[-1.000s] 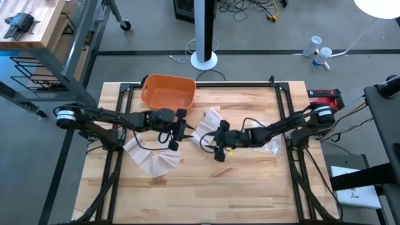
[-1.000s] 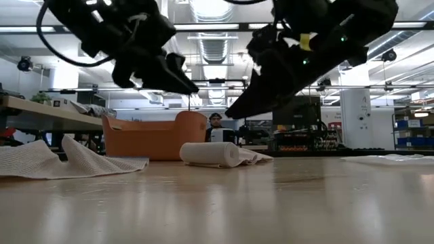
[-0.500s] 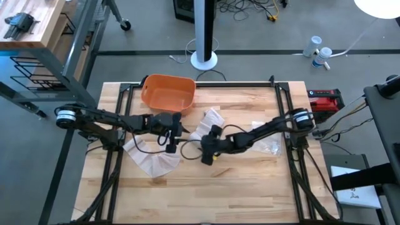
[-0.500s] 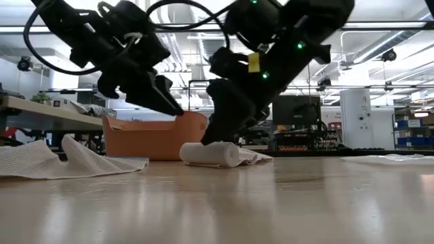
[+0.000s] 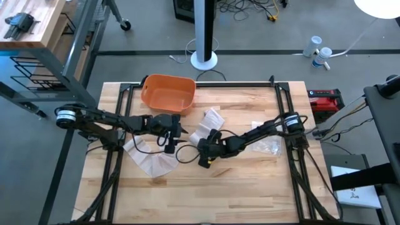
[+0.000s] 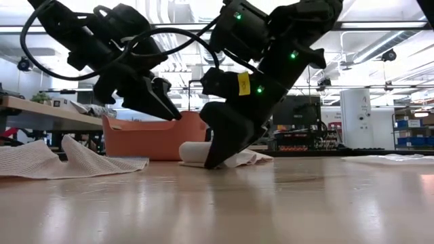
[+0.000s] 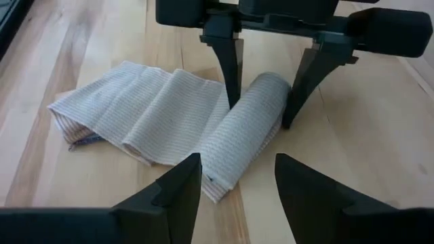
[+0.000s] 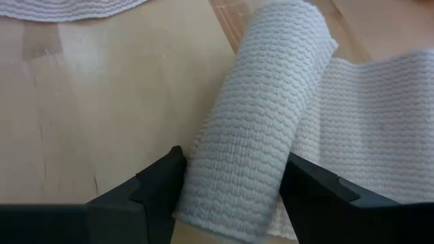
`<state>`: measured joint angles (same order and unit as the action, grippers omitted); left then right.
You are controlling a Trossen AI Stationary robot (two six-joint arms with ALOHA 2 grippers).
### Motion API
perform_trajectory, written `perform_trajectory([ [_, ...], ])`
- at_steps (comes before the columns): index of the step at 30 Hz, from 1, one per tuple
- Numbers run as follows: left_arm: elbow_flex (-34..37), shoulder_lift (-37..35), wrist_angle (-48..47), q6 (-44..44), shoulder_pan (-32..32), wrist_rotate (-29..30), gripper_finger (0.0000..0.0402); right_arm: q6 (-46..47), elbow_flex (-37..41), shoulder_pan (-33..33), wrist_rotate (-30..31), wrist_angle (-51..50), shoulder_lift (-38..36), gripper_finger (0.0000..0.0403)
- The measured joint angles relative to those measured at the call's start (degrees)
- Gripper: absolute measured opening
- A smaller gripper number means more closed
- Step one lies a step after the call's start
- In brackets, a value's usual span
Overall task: Roll bandage
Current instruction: Roll the right white bandage
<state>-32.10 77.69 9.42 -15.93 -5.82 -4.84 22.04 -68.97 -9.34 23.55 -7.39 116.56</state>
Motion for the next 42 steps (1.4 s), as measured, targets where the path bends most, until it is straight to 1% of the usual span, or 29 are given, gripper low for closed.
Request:
perform_trajectory([
  [4, 0.0, 0.0, 0.0, -0.5, 0.0, 0.0, 0.0175, -0.5, 0.2, -0.2, -0.3, -0.4, -0.5, 0.0192],
  [8, 0.0, 0.0, -0.1, -2.0, 0.0, 0.0, 0.0174, -3.0, 0.2, -0.3, -3.7, -0.3, -1.0, 0.0167],
  [11, 0.0, 0.0, -0.1, -2.0, 0.0, 0.0, 0.0178, -4.0, 0.1, -0.9, -5.1, -0.9, -1.7, 0.0148],
  [14, 0.0, -0.1, -0.6, -0.1, 0.3, -0.1, 0.0181, -7.2, 0.1, -1.6, -6.1, -1.3, -4.2, 0.0135],
  [18, -1.4, -2.8, -4.2, 0.0, 2.1, -0.2, 0.0182, -14.0, 0.2, -2.8, -6.0, -1.5, -9.4, 0.0135],
  [24, -5.4, -10.2, -6.4, 0.6, 5.9, -0.1, 0.0176, -20.6, 0.8, -3.2, -6.4, -2.6, -17.9, 0.0147],
  [27, -6.6, -13.2, -6.2, 1.8, 7.5, -0.1, 0.0181, -23.1, 1.1, -3.3, -7.0, -3.1, -21.1, 0.0142],
  [30, -6.4, -14.7, -6.3, 2.8, 8.8, -0.2, 0.0191, -23.6, 1.1, -3.4, -9.3, -3.0, -23.7, 0.0131],
  [34, -5.0, -14.5, -4.8, 3.9, 8.9, -0.4, 0.0206, -23.6, 1.1, -3.5, -10.3, -3.0, -26.5, 0.0122],
  [38, -3.6, -11.8, 1.8, 5.0, 8.8, -0.4, 0.0222, -23.7, 1.2, -3.8, -10.8, -3.7, -27.3, 0.0121],
  [42, -3.5, -6.7, 7.8, 5.4, 8.9, -0.4, 0.0234, -23.2, 1.1, -3.8, -15.2, -4.2, -27.6, 0.0125],
])
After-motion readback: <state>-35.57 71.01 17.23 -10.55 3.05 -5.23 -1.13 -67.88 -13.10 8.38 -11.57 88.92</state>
